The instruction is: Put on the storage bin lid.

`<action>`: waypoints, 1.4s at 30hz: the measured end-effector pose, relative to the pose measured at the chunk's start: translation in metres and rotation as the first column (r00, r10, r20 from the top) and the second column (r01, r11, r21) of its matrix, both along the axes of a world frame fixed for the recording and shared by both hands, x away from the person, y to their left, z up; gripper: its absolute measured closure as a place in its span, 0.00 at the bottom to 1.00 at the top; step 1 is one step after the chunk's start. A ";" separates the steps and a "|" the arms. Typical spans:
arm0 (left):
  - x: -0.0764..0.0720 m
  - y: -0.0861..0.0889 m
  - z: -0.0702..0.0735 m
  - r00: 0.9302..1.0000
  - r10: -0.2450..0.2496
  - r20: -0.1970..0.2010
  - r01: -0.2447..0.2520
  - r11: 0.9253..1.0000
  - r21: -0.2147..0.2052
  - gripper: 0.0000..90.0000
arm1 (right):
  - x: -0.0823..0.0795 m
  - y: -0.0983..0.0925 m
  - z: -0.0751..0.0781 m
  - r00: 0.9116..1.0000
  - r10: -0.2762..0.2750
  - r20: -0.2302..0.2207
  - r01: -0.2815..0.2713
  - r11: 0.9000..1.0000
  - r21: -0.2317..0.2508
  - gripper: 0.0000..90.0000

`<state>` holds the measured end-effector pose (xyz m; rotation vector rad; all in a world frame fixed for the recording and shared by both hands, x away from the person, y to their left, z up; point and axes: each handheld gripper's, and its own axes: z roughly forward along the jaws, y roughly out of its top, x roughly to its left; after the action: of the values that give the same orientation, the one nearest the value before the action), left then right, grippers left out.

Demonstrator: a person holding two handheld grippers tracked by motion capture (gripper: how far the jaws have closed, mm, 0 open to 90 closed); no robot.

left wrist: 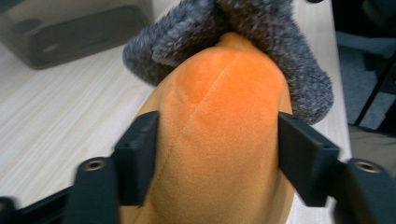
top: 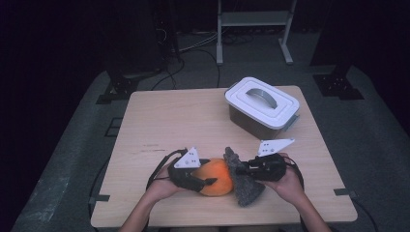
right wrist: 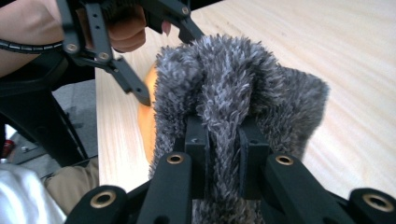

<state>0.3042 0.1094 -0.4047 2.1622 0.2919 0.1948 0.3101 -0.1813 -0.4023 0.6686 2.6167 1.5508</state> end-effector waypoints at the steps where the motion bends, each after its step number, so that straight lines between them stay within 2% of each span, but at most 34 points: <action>1: 0.000 0.000 0.000 1.000 -0.003 -0.002 0.003 1.000 -0.009 0.29 | 0.001 -0.001 -0.001 1.000 0.000 -0.007 0.000 1.000 -0.006 0.85; 3: 0.003 0.002 0.000 1.000 0.002 -0.010 -0.002 1.000 -0.024 0.21 | 0.001 -0.003 -0.004 1.000 0.001 -0.010 -0.001 1.000 -0.013 0.85; 6: 0.007 0.004 -0.004 0.999 0.028 -0.024 -0.028 1.000 -0.008 0.13 | 0.003 -0.005 -0.006 1.000 0.001 -0.024 -0.001 1.000 -0.016 0.85; 9: 0.010 0.006 -0.010 0.998 0.034 -0.047 -0.034 0.999 -0.006 0.12 | 0.005 -0.007 -0.008 0.999 -0.003 -0.036 0.002 1.000 -0.018 0.85; 11: 0.010 0.009 -0.009 0.999 0.019 -0.051 -0.019 1.000 -0.012 0.17 | 0.006 -0.007 -0.010 0.999 -0.008 -0.042 0.007 1.000 -0.029 0.85; 13: 0.008 0.010 -0.009 1.000 0.012 -0.027 -0.013 1.000 -0.015 0.32 | 0.007 -0.009 -0.012 0.998 -0.010 -0.055 0.009 1.000 -0.025 0.85; 16: 0.007 0.011 -0.005 1.000 0.030 -0.010 -0.030 0.999 -0.015 0.41 | 0.007 -0.011 -0.009 0.998 -0.022 -0.055 0.021 1.000 -0.010 0.85; 19: 0.005 0.010 0.001 0.999 0.047 0.016 -0.046 0.999 -0.011 0.44 | 0.003 -0.012 0.002 0.999 -0.044 -0.004 0.044 0.999 0.007 0.86; 22: 0.002 0.006 0.004 0.998 0.056 0.041 -0.056 0.998 0.009 0.44 | -0.001 -0.010 0.010 0.998 -0.049 0.026 0.047 0.998 0.046 0.85; 25: -0.001 0.002 0.004 0.998 0.045 0.050 -0.046 0.999 0.026 0.43 | -0.004 -0.003 0.012 0.999 -0.034 0.042 0.032 0.999 0.033 0.85; 29: 0.000 0.002 0.002 0.999 0.027 0.031 -0.027 1.000 0.013 0.36 | -0.002 0.002 0.002 1.000 -0.006 0.016 0.006 1.000 -0.025 0.85; 31: 0.003 0.005 0.003 1.000 0.022 0.013 -0.022 1.000 -0.006 0.30 | -0.001 0.001 0.000 1.000 -0.003 0.007 0.003 0.999 -0.035 0.85; 34: 0.006 0.007 0.002 0.999 0.038 -0.023 -0.039 0.999 -0.033 0.19 | 0.000 -0.002 -0.004 1.000 -0.001 -0.009 0.001 0.999 -0.043 0.85; 37: 0.010 0.009 -0.004 0.997 0.049 -0.063 -0.051 0.998 -0.034 0.12 | 0.002 -0.004 -0.007 1.000 0.005 -0.029 -0.007 0.999 -0.044 0.85; 40: 0.014 0.010 -0.010 0.995 0.037 -0.092 -0.041 0.998 -0.041 0.11 | 0.004 -0.006 -0.009 0.999 0.013 -0.043 -0.015 0.999 -0.044 0.85; 41: 0.014 0.011 -0.011 0.996 0.026 -0.088 -0.030 0.999 -0.044 0.12 | 0.004 -0.006 -0.009 0.999 0.017 -0.046 -0.018 0.999 -0.043 0.85; 42: 0.013 0.012 -0.011 0.997 0.011 -0.079 -0.015 0.999 -0.046 0.19 | 0.005 -0.007 -0.010 0.999 0.019 -0.050 -0.021 0.999 -0.042 0.85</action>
<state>0.3176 0.1215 -0.4159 2.1254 0.3525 0.1089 0.3148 -0.1882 -0.4123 0.6889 2.6915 1.4987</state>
